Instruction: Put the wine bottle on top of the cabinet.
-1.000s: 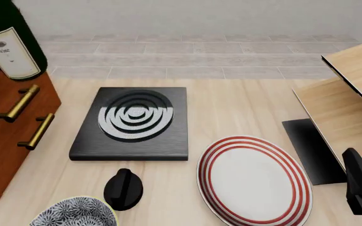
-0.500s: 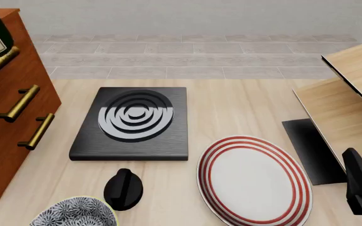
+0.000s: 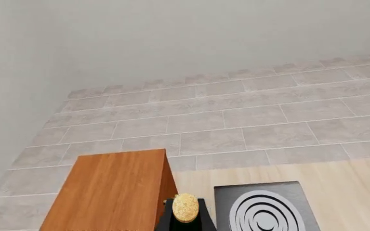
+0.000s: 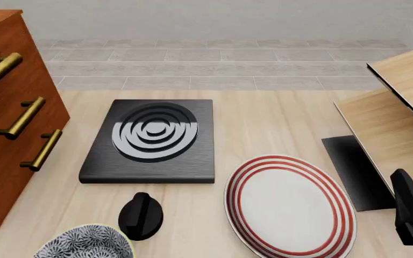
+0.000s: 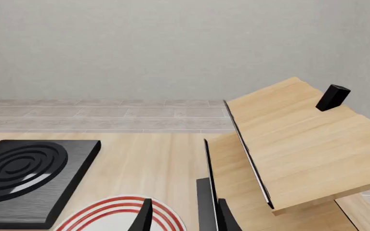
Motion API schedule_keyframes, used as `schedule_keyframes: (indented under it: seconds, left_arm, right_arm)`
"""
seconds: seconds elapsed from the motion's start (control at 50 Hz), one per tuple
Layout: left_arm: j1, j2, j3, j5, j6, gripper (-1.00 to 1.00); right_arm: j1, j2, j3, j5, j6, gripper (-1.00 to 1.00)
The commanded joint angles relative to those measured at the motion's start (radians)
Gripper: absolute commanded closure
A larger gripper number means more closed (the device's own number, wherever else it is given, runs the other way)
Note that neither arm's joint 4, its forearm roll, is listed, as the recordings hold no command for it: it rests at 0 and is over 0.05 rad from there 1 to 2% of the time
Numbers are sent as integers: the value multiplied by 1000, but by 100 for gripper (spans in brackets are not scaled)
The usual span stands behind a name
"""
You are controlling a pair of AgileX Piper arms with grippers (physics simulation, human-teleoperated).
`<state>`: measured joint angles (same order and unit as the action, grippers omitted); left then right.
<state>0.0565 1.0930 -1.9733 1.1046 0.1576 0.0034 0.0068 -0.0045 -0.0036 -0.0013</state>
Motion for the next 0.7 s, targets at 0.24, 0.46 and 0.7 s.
schedule_keyframes:
  seconds: [0.24,0.46,0.7]
  left_arm:
    - [123,-21,54,-34,34,100]
    - [172,-20,87,-42,49,100]
    - [259,63,-32,0,39,100]
  right_arm:
    - [0,0,0,0,0,-100]
    - [0,0,0,0,0,-100]
    - [0,0,0,0,0,-100]
